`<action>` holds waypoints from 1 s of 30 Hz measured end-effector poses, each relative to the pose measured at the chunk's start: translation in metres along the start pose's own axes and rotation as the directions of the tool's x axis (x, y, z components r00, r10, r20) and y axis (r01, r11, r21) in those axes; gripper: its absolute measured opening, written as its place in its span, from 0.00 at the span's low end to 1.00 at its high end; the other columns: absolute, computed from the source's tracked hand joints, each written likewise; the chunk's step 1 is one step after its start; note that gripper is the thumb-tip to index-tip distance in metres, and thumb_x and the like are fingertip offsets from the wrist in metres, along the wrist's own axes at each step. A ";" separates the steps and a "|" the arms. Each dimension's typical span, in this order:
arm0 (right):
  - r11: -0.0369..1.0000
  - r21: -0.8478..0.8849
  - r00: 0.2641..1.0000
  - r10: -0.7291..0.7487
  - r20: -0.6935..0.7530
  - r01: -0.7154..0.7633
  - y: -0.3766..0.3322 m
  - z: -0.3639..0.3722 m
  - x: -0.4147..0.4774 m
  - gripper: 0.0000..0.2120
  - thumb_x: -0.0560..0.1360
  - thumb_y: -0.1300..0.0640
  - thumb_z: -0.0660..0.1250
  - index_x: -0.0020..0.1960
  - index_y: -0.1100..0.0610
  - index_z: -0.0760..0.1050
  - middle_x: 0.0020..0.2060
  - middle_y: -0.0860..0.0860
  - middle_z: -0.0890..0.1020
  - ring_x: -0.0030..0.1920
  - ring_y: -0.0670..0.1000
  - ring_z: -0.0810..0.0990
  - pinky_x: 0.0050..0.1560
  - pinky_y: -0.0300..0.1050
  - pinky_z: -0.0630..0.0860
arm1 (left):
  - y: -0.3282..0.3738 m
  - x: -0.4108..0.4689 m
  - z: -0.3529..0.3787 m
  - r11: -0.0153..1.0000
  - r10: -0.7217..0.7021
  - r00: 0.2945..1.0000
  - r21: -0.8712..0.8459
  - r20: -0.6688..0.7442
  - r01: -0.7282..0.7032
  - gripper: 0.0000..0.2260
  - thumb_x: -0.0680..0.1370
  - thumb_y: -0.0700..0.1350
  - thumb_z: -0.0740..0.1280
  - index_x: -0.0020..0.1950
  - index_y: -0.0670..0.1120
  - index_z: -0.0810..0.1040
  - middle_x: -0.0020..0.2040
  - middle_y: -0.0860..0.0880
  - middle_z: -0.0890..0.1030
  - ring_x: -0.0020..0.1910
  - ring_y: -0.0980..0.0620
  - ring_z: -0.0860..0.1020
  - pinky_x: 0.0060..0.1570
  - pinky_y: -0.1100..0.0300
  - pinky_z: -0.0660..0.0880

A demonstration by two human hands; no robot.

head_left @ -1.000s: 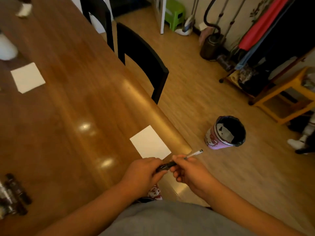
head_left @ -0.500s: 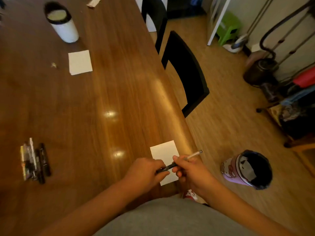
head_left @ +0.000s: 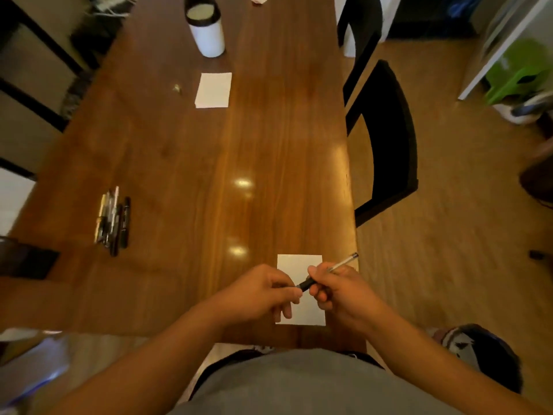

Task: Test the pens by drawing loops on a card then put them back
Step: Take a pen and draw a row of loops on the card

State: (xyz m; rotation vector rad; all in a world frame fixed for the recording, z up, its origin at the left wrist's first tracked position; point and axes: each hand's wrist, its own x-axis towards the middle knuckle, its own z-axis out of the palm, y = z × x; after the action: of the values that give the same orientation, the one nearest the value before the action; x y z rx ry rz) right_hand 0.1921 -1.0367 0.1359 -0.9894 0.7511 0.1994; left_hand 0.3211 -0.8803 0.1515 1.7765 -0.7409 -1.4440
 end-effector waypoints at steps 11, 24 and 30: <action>0.992 0.064 0.994 0.111 -0.021 -0.110 -0.010 0.003 0.015 0.08 0.79 0.57 0.66 0.44 0.60 0.76 0.29 0.54 0.78 0.27 0.45 0.73 0.25 0.35 0.69 | 0.004 0.002 0.010 0.702 0.238 0.948 0.712 -0.211 -0.018 0.11 0.81 0.55 0.61 0.49 0.50 0.80 0.36 0.55 0.77 0.32 0.58 0.72 0.32 0.62 0.67; 0.962 0.248 0.972 0.157 -0.174 -0.111 -0.016 -0.039 0.025 0.05 0.77 0.58 0.67 0.47 0.60 0.76 0.31 0.53 0.77 0.27 0.45 0.72 0.23 0.34 0.67 | -0.024 -0.005 -0.004 0.965 0.021 0.975 0.260 -0.222 0.038 0.08 0.80 0.54 0.63 0.47 0.54 0.80 0.37 0.55 0.82 0.34 0.60 0.79 0.36 0.65 0.76; 0.944 -0.329 0.938 -0.136 -0.320 0.025 -0.029 -0.065 0.022 0.10 0.79 0.54 0.66 0.42 0.58 0.78 0.31 0.52 0.77 0.29 0.47 0.74 0.30 0.39 0.72 | -0.055 -0.013 -0.028 0.852 -0.017 0.957 0.497 -0.288 0.165 0.08 0.81 0.56 0.60 0.50 0.56 0.76 0.39 0.54 0.79 0.37 0.56 0.77 0.38 0.57 0.76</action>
State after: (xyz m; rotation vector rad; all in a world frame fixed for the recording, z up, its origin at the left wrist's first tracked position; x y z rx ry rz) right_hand 0.1910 -1.1095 0.1199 -1.3854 1.0111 0.0781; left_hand 0.3453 -0.8332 0.1173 2.3950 -0.9686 -1.0750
